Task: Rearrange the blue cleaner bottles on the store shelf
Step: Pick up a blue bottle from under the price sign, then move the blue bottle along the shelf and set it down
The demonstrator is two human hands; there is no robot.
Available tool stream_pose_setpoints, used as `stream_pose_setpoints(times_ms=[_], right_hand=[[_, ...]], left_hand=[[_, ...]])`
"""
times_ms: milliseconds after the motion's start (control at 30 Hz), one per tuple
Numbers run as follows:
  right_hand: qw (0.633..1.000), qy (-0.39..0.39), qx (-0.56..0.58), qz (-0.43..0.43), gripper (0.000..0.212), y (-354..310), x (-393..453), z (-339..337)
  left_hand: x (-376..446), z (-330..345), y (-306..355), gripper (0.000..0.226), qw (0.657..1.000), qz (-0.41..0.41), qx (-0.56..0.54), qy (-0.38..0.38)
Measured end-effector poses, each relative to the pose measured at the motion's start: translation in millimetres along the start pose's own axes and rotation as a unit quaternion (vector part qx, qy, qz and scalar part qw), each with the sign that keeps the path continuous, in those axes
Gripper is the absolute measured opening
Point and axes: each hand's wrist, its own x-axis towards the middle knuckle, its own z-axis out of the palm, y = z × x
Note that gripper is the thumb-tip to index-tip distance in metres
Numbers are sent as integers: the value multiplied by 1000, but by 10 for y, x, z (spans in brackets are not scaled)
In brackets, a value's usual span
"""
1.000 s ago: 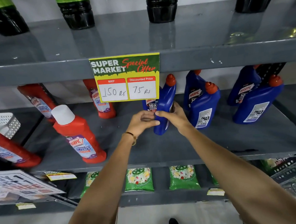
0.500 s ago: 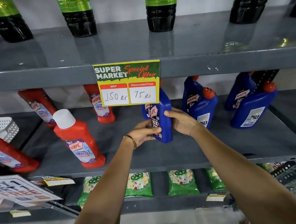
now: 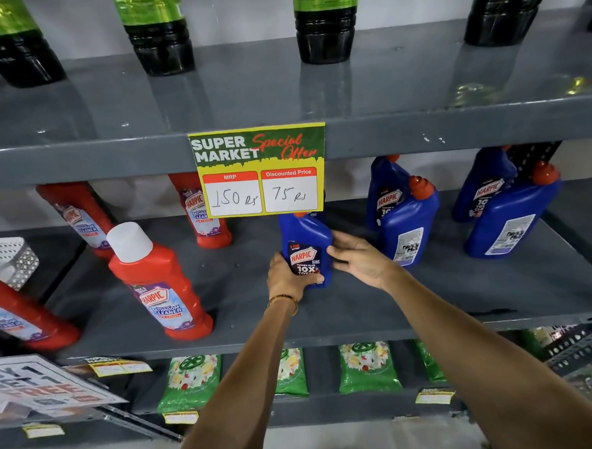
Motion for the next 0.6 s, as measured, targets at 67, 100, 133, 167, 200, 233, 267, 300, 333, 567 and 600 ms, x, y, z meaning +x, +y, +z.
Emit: stream_pose_setpoints(times_ms=[67,100,133,167,200,233,267,300,333,567,600], right_hand=[[1000,3,4,4,39,7,-6,19],[1000,6,3,7,39,0,-12,33],[1000,11,-3,9,38,-10,-15,45],[1000,17,-13,9,38,-23,-18,53],[999,26,-26,8,37,-25,-28,55],[999,37,-39,8,37,-28,-26,46],[997,55,-50,10,38,-21,-42,36],[995,80,-60,15,41,-20,-64,23],[991,113,-65,21,45,-15,-98,8],[920,374,-108,52,31,226,-480,-276],[903,407,-120,60,31,263,-553,-341]], left_hand=[[-3,8,-15,82,1000,-7,9,2],[-5,10,-16,82,1000,-9,9,2],[-7,14,-14,82,1000,-8,9,1],[-11,18,-13,82,1000,-7,7,0],[-28,26,-25,81,1000,-7,4,-1],[-42,33,-34,80,1000,-8,1,0],[-71,42,-56,79,1000,-11,0,1],[-100,50,-75,77,1000,-14,0,3],[-131,57,-96,75,1000,-17,1,5],[-404,156,-168,65,996,-64,-17,63],[-457,200,-161,64,995,-69,-28,68]])
